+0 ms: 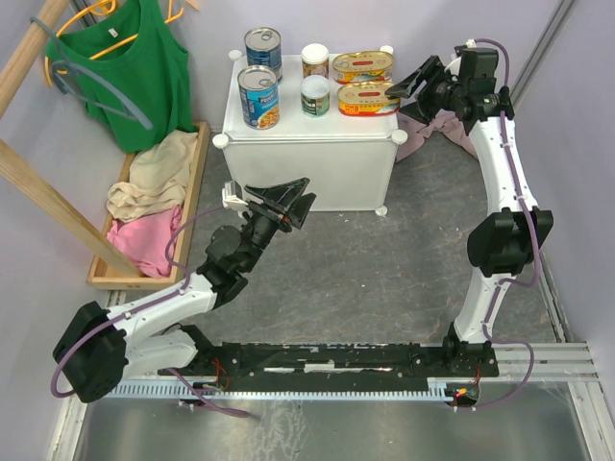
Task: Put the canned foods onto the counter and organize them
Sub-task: Place the canned food on the counter.
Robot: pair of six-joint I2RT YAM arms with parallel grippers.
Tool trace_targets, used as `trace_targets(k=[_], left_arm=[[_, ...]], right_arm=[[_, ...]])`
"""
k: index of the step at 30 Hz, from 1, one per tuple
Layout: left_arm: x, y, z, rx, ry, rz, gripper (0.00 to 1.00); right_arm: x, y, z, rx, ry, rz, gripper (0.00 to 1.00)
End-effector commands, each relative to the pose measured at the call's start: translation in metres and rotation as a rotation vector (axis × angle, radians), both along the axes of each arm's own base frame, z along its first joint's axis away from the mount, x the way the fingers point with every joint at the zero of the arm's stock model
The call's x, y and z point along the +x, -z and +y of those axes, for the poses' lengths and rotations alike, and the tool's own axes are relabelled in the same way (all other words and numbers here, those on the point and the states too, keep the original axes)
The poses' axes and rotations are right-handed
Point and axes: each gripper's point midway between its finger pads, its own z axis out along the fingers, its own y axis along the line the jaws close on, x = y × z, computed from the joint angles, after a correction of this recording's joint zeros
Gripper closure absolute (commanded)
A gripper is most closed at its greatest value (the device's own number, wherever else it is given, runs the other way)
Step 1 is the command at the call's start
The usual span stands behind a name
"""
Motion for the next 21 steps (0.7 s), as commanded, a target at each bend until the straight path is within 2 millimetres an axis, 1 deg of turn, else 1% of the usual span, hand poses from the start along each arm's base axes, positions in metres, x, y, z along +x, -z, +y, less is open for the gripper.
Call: trace_targets(k=[1, 2, 5, 8, 21], left_arm=[[-0.0013, -0.0150, 0.0021, -0.005, -0.007, -0.046, 0.20], [-0.0014, -0.0152, 0.0021, -0.002, -0.008, -0.047, 0.20], [-0.0011, -0.0156, 0.0020, -0.001, -0.007, -0.047, 0.20], [-0.0018, -0.0166, 0.0015, 0.000, -0.004, -0.050, 0.20], [-0.0026, -0.0171, 0.0006, 0.003, 0.001, -0.051, 0.20]], right_arm=[[0.0035, -0.0139, -0.0023, -0.033, -0.002, -0.069, 0.28], [0.0028, -0.0127, -0.0023, -0.031, 0.000, -0.070, 0.27], [0.0008, -0.0191, -0.0019, -0.027, 0.001, -0.097, 0.25], [-0.0001, -0.0203, -0.0017, -0.029, -0.004, -0.098, 0.25], [-0.0025, -0.0150, 0.0041, -0.039, -0.021, -0.085, 0.25]])
